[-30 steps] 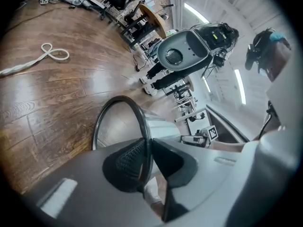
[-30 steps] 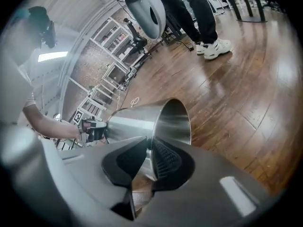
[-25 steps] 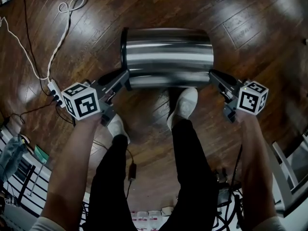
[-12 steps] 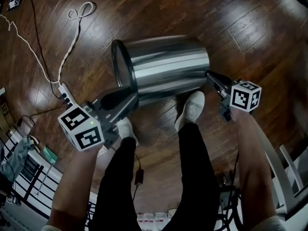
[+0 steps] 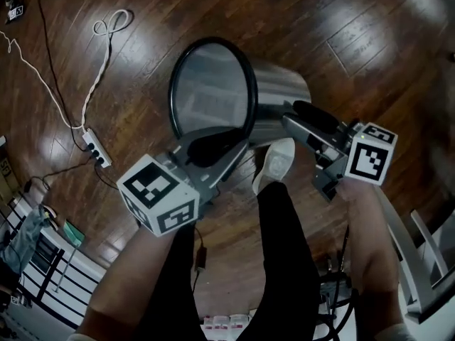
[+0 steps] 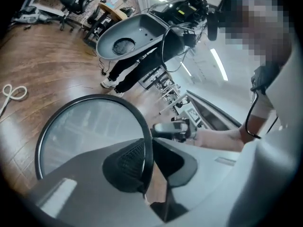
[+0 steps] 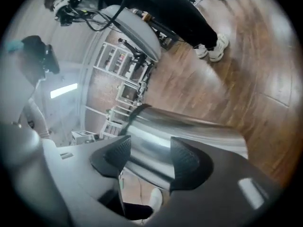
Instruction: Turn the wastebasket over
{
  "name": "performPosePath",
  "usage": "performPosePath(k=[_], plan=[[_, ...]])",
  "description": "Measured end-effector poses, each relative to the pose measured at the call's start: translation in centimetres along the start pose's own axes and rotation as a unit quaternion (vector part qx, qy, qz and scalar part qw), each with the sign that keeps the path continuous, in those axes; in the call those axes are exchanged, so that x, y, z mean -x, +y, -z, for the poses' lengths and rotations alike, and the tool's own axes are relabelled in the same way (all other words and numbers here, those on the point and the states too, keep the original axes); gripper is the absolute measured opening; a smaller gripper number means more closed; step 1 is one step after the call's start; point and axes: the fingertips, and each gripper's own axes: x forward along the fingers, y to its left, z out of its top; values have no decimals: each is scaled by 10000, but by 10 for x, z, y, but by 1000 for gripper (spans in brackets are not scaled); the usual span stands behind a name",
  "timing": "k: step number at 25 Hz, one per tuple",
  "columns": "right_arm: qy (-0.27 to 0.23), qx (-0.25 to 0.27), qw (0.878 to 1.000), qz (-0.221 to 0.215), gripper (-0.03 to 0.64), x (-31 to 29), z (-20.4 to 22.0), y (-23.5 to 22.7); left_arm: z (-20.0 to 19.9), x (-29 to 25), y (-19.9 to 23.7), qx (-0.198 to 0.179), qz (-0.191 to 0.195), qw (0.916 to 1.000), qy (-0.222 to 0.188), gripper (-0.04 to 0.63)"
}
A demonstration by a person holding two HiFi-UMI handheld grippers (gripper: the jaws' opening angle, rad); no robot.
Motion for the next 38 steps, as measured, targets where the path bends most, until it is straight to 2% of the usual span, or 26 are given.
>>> performPosePath(k=[2,5,8,15,21,26,27,31,34,38], plan=[[51,-9,9998,-186,264,-4,-2,29,2,-17,-14,-137,135,9997,171,57],[194,58,9998,94,252,2,-1,29,9,-37,-30,-186,279,9990,300,57],[65,-38,9992,396,225,14,-2,19,12,-53,-42,-278,409,9982,342,61],[-51,-109,9991,403,209,28,-13,5,4,-75,-49,-207,735,9967,260,63],[-267,-47,9983,515,128,39,-22,0,2,-95,-56,-135,940,9952,243,69],[-299,264,9966,725,74,44,-33,-6,-1,-115,-54,-77,1068,9941,184,53],[-331,347,9956,800,71,45,-37,-9,-2,-119,-53,-80,1096,9938,189,0],[-486,479,9948,755,78,42,-57,-17,-6,-138,-61,33,1392,9901,158,0],[-486,669,9940,718,80,35,-77,-24,-22,-146,-57,182,1487,9887,-48,0],[-493,519,9949,711,74,32,-94,-54,-41,-157,-44,283,1603,9865,-178,0]])
